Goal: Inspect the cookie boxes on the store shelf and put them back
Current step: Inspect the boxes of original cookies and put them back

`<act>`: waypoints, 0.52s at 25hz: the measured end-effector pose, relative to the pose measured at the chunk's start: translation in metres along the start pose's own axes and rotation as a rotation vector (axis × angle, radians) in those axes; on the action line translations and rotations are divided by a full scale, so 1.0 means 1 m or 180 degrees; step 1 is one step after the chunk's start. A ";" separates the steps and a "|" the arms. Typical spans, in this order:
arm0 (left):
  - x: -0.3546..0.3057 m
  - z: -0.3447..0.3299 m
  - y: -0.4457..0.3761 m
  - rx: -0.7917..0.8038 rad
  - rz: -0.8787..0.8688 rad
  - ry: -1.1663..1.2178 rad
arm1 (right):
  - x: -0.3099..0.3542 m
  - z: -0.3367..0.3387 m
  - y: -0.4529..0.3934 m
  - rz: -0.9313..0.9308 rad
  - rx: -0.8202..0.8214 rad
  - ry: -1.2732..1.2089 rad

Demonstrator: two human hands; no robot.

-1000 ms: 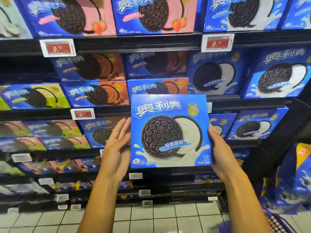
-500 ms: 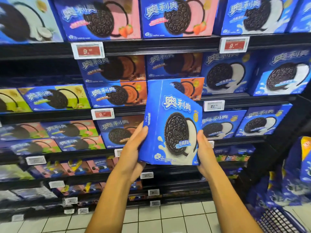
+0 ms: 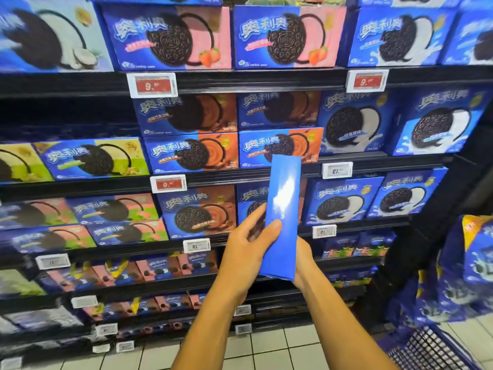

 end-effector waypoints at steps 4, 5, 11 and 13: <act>-0.003 0.004 0.006 -0.0026 0.0029 0.0051 | -0.009 -0.005 0.003 -0.0019 -0.0032 0.0043; -0.003 0.005 0.008 -0.0004 0.0047 0.0049 | -0.010 -0.005 0.003 -0.0021 -0.0020 0.0032; -0.005 0.022 0.013 0.0053 0.0178 0.0360 | -0.005 0.003 0.007 0.0177 0.0081 -0.0135; -0.005 0.031 0.012 0.0033 0.0267 0.0571 | 0.000 0.013 0.010 0.0309 0.0129 -0.0139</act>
Point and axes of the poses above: each hand's wrist, its own y-axis away from the middle knuckle, its own z-axis out of the back of the hand, x = y × z, the point moved 3 cm from there along -y, towards the middle knuckle, and after that the axes turned 8 degrees about y, right-handed, at the moved point
